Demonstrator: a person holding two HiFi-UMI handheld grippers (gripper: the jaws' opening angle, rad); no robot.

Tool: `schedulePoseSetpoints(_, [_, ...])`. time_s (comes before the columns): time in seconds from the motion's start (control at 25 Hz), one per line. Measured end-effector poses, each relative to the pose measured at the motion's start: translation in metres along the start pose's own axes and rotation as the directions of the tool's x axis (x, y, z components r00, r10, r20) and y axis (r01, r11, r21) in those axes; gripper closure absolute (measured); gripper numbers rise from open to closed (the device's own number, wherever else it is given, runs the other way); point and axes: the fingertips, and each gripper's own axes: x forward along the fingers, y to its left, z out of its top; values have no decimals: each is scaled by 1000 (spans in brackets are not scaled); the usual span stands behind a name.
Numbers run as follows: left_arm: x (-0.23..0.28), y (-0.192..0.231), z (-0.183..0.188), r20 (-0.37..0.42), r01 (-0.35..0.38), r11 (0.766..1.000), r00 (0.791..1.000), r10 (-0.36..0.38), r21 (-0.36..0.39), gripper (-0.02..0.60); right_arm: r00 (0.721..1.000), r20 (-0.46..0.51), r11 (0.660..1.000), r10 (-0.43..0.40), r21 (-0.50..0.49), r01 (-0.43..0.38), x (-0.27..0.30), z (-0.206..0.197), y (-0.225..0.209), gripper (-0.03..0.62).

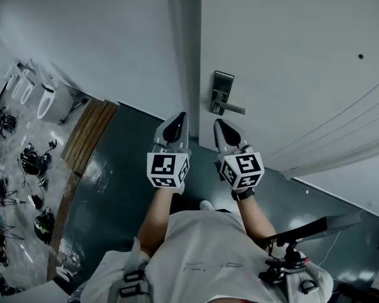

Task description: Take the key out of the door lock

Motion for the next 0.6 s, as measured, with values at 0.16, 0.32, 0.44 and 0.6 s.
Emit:
schedulePoseSetpoints(0.16, [52, 4, 4, -10, 197, 980, 980, -197, 37, 581, 981, 91, 984, -169, 66, 163, 17, 15, -38, 599])
schedulePoseSetpoints(0.32, [91, 13, 12, 9, 314, 949, 949, -314, 13, 581, 957, 80, 959, -279, 66, 274, 37, 13, -50, 599])
schedulePoseSetpoints(0.44, [113, 11, 15, 21, 372, 928, 928, -372, 2, 581, 941, 61, 942, -332, 71, 328, 48, 9, -51, 599])
schedulePoseSetpoints(0.6, [144, 4, 16, 30, 404, 915, 914, -404, 0, 581, 929, 37, 929, -369, 48, 367, 55, 3, -52, 599])
